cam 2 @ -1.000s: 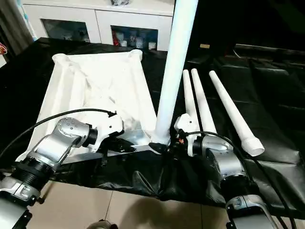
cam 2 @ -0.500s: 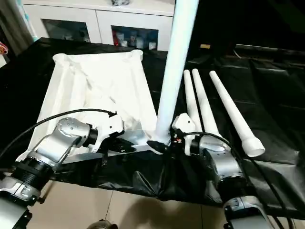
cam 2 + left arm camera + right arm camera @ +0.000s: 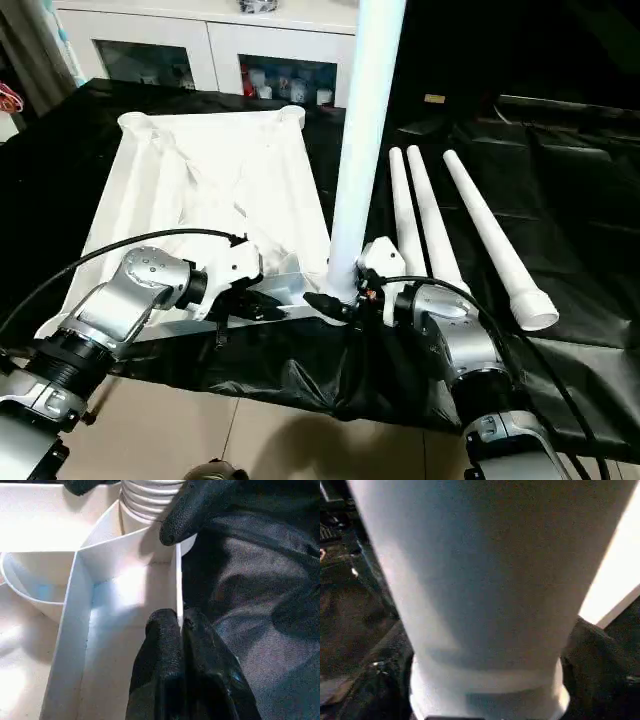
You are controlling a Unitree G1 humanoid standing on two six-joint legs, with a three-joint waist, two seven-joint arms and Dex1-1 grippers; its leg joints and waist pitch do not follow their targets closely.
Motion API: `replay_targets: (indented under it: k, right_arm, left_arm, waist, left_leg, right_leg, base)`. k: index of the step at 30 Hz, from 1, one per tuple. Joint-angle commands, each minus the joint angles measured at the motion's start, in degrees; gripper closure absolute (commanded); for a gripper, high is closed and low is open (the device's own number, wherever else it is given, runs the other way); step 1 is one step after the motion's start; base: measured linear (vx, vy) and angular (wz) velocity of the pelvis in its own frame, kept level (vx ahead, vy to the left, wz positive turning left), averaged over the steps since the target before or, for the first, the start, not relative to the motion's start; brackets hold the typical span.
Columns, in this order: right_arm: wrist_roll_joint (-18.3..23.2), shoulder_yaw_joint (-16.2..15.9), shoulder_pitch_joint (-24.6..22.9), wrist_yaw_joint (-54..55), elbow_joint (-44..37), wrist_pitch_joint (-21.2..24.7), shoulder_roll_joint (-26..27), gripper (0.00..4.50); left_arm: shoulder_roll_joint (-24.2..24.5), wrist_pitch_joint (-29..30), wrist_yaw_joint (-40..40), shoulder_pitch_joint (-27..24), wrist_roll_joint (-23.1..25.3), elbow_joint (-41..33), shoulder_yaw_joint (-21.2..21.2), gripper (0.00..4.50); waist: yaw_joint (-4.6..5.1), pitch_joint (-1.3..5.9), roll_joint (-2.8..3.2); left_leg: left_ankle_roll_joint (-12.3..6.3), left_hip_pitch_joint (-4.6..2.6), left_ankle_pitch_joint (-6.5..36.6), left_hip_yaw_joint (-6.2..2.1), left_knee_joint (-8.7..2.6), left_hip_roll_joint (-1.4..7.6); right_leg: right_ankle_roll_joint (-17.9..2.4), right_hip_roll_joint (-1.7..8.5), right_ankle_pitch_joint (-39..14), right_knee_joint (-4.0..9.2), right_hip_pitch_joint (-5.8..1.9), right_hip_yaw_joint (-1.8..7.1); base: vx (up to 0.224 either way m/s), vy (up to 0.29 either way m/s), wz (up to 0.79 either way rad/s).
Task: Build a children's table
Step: Rotate leg to tighten
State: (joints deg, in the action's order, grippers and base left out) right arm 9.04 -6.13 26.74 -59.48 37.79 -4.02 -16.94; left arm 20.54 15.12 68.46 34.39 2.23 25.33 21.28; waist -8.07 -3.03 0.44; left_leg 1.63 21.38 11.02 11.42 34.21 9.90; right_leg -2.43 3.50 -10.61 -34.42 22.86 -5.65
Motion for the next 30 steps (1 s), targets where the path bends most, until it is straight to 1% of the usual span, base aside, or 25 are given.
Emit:
replay_targets:
  k: [1, 3, 4, 5, 8, 11, 14, 15, 16, 17, 18, 19, 20, 21, 22, 23, 24, 25, 26, 27, 29, 30]
  right_arm:
    - [0.08, -0.01, 0.90, -0.20, -0.67, 1.17, -0.53, 0.91]
    - [0.11, -0.02, 0.94, -0.25, -0.53, 1.39, -0.45, 0.99]
    - [0.09, -0.03, 0.96, -0.22, -0.45, 1.46, -0.41, 1.20]
    - [0.03, -0.05, 0.95, -0.12, -0.39, 1.49, -0.37, 1.31]
    - [0.08, 0.10, 0.91, 0.27, -0.02, 2.39, -0.14, 1.41]
    - [-0.04, 0.48, 1.05, 1.71, 0.96, 3.93, 0.23, 1.64]
    - [-0.35, 0.53, 1.04, 2.69, 1.68, 4.64, 0.66, 1.68]
    - [-1.37, 0.44, 1.04, 5.53, 2.63, 5.36, 1.44, 1.69]
    - [-1.37, 0.44, 1.04, 5.53, 2.63, 5.36, 1.44, 1.69]
    - [-2.17, 0.55, 1.29, 8.23, 3.70, 5.63, 2.15, 1.69]
    - [-3.58, 0.79, 2.05, 13.32, 5.88, 5.77, 3.39, 1.69]
    - [-3.88, 0.98, 2.46, 15.22, 6.81, 6.03, 3.96, 1.70]
    - [-4.13, 1.13, 2.80, 16.77, 7.58, 6.25, 4.42, 1.70]
    - [-4.74, 2.22, 4.99, 25.66, 11.99, 7.53, 7.78, 1.70]
    - [-4.83, 2.49, 5.63, 27.97, 13.14, 7.80, 8.77, 1.71]
    - [-4.90, 2.73, 6.30, 30.30, 14.31, 8.02, 9.83, 1.71]
    - [-5.04, 2.78, 6.80, 32.00, 15.10, 8.08, 10.72, 1.71]
    - [-4.67, 2.97, 7.40, 32.91, 15.87, 8.27, 11.94, 1.71]
    - [-4.58, 3.09, 8.15, 34.91, 16.63, 8.39, 13.52, 1.71]
    - [-5.03, 2.75, 8.64, 36.27, 17.12, 7.96, 14.65, 1.71]
    - [-6.61, 1.40, 9.09, 37.09, 17.48, 6.11, 15.91, 1.71]
    - [-6.99, 1.31, 9.29, 37.26, 17.85, 5.28, 16.45, 1.71]
  left_arm:
    - [-0.58, -0.96, 2.51, 1.47, -0.77, -0.52, 1.36, 4.50]
    - [-0.58, -0.98, 2.50, 1.53, -0.77, -0.42, 1.33, 4.50]
    - [-0.58, -1.01, 2.48, 1.56, -0.77, -0.38, 1.31, 4.50]
    - [-0.59, -1.02, 2.47, 1.57, -0.78, -0.35, 1.29, 4.50]
    - [-0.60, -1.08, 2.41, 1.59, -0.84, -0.21, 1.21, 4.50]
    - [-0.71, -1.18, 2.12, 1.66, -0.91, 0.10, 0.97, 4.50]
    - [-1.16, -1.28, 1.01, 1.78, -0.91, 0.66, 0.49, 4.50]
    - [-2.49, -0.92, -1.87, 2.36, -0.79, 2.03, -0.54, 4.50]
    - [-2.49, -0.92, -1.87, 2.36, -0.79, 2.03, -0.54, 4.50]
    - [-3.64, -0.57, -4.63, 2.97, -0.53, 3.21, -1.37, 4.50]
    - [-5.53, 0.27, -9.14, 4.09, -0.03, 5.24, -2.62, 4.50]
    - [-6.10, 0.33, -10.69, 4.47, 0.31, 5.97, -2.86, 4.50]
    - [-6.58, 0.38, -11.96, 4.79, 0.59, 6.58, -3.06, 4.50]
    - [-10.06, 1.80, -19.99, 6.52, 1.69, 9.79, -4.48, 4.50]
    - [-11.08, 2.01, -22.05, 6.89, 1.90, 10.47, -4.82, 4.50]
    - [-12.20, 2.21, -24.17, 7.23, 2.07, 11.08, -5.16, 4.50]
    - [-13.08, 2.30, -25.87, 7.43, 2.19, 11.49, -5.43, 4.50]
    - [-13.96, 2.26, -27.52, 7.52, 2.58, 11.74, -5.38, 4.50]
    - [-15.08, 2.06, -28.90, 7.47, 3.11, 11.86, -4.98, 4.50]
    - [-16.11, 2.20, -29.65, 7.33, 3.12, 11.82, -4.85, 4.50]
    - [-17.42, 2.02, -29.85, 6.96, 3.01, 11.44, -4.37, 4.50]
    - [-17.70, 1.55, -29.31, 6.68, 3.20, 11.26, -3.80, 4.50]
  waist:
    - [0.38, 4.14, 0.23]
    - [0.37, 4.22, 0.21]
    - [0.35, 4.24, 0.24]
    - [0.36, 4.21, 0.33]
    - [0.41, 4.17, 0.29]
    - [0.45, 4.08, 0.27]
    - [0.49, 4.00, 0.31]
    - [0.55, 3.94, 0.30]
    - [0.65, 3.84, 0.31]
    - [0.70, 3.83, 0.25]
    - [0.89, 3.74, 0.24]
    - [1.00, 3.66, 0.23]
    - [1.25, 3.65, 0.10]
    - [1.63, 3.70, 0.31]
    - [2.02, 3.64, 0.28]
    - [2.16, 3.69, 0.12]
    - [2.26, 3.59, 0.29]
    - [2.25, 3.67, 0.24]
    - [2.29, 3.85, 0.20]
    - [2.55, 3.91, 0.20]
    - [2.70, 3.97, 0.16]
    - [2.76, 3.98, 0.07]
  left_leg:
    - [-4.01, -1.00, 6.38, -2.00, -3.52, 4.42]
    - [-4.07, -0.96, 5.90, -2.01, -3.48, 4.42]
    - [-4.10, -1.00, 5.81, -2.03, -3.48, 4.46]
    - [-4.09, -1.00, 5.90, -2.01, -3.45, 4.43]
    - [-3.94, -0.98, 6.45, -2.03, -3.50, 4.42]
    - [-3.60, -1.04, 7.07, -2.03, -3.54, 4.39]
    - [-3.15, -1.06, 7.68, -2.07, -3.60, 4.37]
    - [-2.90, -1.14, 7.96, -2.05, -3.63, 4.33]
    - [-2.71, -1.17, 8.37, -2.04, -3.67, 4.25]
    - [-2.04, -1.25, 9.41, -2.12, -3.70, 4.20]
    - [-1.48, -1.30, 10.00, -2.14, -3.76, 4.10]
    - [-1.16, -1.38, 10.45, -2.16, -3.83, 4.07]
    - [-0.74, -1.40, 11.06, -2.24, -3.86, 3.95]
    - [-0.38, -1.29, 11.35, -2.33, -3.89, 4.02]
    - [-0.02, -1.46, 11.47, -2.27, -3.91, 3.96]
    - [0.37, -1.56, 11.99, -2.40, -3.91, 3.85]
    - [-0.02, -1.37, 12.07, -2.34, -3.87, 3.76]
    - [-0.37, -1.26, 11.87, -2.33, -3.80, 3.69]
    - [-1.01, -1.08, 10.70, -2.32, -3.76, 3.70]
    - [-1.42, -0.90, 9.65, -2.34, -3.77, 3.76]
    - [-2.12, -0.81, 8.91, -2.23, -3.60, 3.60]
    - [-2.64, -0.81, 8.74, -2.19, -3.57, 3.58]
  right_leg:
    - [-11.88, 6.18, -6.88, 3.47, -3.24, 3.78]
    - [-11.89, 6.18, -6.24, 3.33, -3.26, 3.78]
    - [-11.95, 6.20, -6.04, 3.29, -3.25, 3.78]
    - [-12.02, 6.18, -5.95, 3.35, -3.21, 3.77]
    - [-11.93, 6.21, -6.72, 3.41, -3.26, 3.76]
    - [-11.65, 6.18, -8.06, 3.61, -3.22, 3.76]
    - [-11.33, 6.24, -9.41, 3.78, -3.20, 3.78]
    - [-11.18, 6.19, -10.00, 3.88, -3.10, 3.81]
    - [-11.01, 6.14, -10.81, 4.02, -3.03, 3.78]
    - [-10.62, 6.29, -12.86, 4.20, -3.08, 3.81]
    - [-10.27, 6.31, -14.46, 4.45, -3.03, 3.82]
    - [-10.11, 6.34, -15.47, 4.60, -2.94, 3.80]
    - [-9.64, 6.35, -17.08, 4.83, -3.06, 3.77]
    - [-9.60, 6.52, -17.61, 4.71, -2.97, 3.88]
    - [-9.66, 6.30, -17.80, 4.91, -2.76, 3.83]
    - [-9.44, 6.35, -18.68, 5.04, -2.99, 3.68]
    - [-9.20, 6.39, -18.81, 5.21, -2.99, 3.78]
    - [-9.06, 6.47, -18.55, 5.22, -3.15, 3.77]
    - [-9.11, 6.41, -16.73, 4.95, -3.25, 3.82]
    - [-9.41, 6.26, -14.74, 4.65, -3.26, 3.82]
    - [-9.96, 6.27, -13.36, 4.54, -3.30, 3.73]
    - [-9.91, 6.31, -13.52, 4.58, -3.29, 3.73]
  base:
    - [0.000, 0.000, 0.00]
    - [0.000, 0.000, 0.00]
    - [0.000, 0.000, 0.00]
    - [0.000, 0.000, 0.00]
    - [0.000, 0.000, 0.00]
    - [0.000, 0.000, 0.00]
    - [0.000, 0.000, 0.00]
    - [0.000, 0.000, 0.00]
    - [0.000, 0.000, 0.00]
    - [0.000, 0.000, 0.00]
    - [0.000, 0.000, 0.00]
    - [0.000, 0.000, 0.00]
    - [0.000, 0.000, 0.00]
    - [0.000, 0.000, 0.00]
    - [0.000, 0.000, 0.00]
    - [0.000, 0.000, 0.00]
    - [0.000, 0.000, 0.00]
    - [0.000, 0.000, 0.00]
    - [0.000, 0.000, 0.00]
    - [0.000, 0.000, 0.00]
    - [0.000, 0.000, 0.00]
    - [0.000, 0.000, 0.00]
